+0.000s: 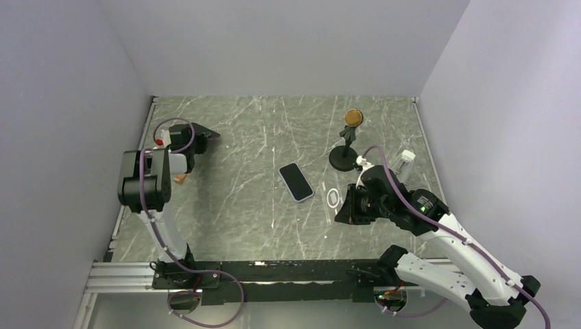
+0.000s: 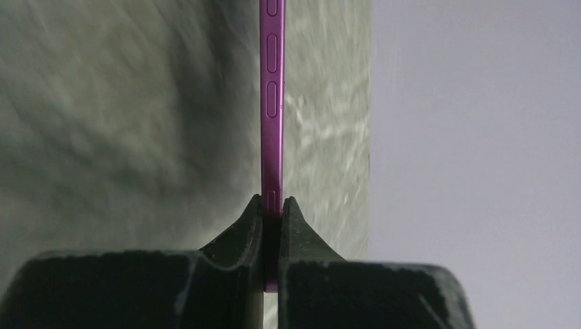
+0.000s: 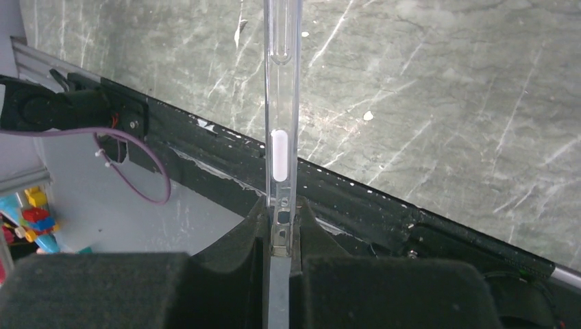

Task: Take the phone out of the phone case
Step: Place the phone at the corner of the board, then place the phone case at the center of the board, then pick up the phone at the center of the board.

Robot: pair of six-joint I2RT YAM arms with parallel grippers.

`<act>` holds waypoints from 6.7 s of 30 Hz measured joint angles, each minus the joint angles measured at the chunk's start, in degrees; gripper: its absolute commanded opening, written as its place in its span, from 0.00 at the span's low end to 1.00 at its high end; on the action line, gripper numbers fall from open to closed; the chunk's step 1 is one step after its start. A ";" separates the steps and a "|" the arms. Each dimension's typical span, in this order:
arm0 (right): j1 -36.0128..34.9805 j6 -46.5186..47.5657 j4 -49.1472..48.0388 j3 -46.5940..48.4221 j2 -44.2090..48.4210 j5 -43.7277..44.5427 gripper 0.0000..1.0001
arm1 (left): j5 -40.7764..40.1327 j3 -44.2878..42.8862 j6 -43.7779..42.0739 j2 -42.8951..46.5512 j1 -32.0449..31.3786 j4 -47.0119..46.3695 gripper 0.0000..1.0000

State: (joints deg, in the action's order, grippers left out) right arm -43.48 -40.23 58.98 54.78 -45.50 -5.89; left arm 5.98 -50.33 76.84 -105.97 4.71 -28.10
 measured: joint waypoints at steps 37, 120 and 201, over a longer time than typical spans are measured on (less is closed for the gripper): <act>0.33 -12.52 1.29 -6.91 8.70 4.55 0.00 | -4.76 -16.83 -4.13 1.01 -1.66 22.14 0.96; 3.56 26.62 -22.25 29.51 -71.17 2.73 0.00 | 23.39 3.87 -30.58 69.94 -9.92 70.36 0.95; 5.75 3.72 -17.79 42.29 -39.67 -18.56 0.97 | -5.11 -0.48 -19.06 70.95 -46.05 57.35 0.00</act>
State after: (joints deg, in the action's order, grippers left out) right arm -37.74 -36.51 41.19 97.08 -85.17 -24.45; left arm 0.86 -50.81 57.78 -35.03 -41.34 29.26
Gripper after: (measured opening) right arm 0.994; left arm 0.178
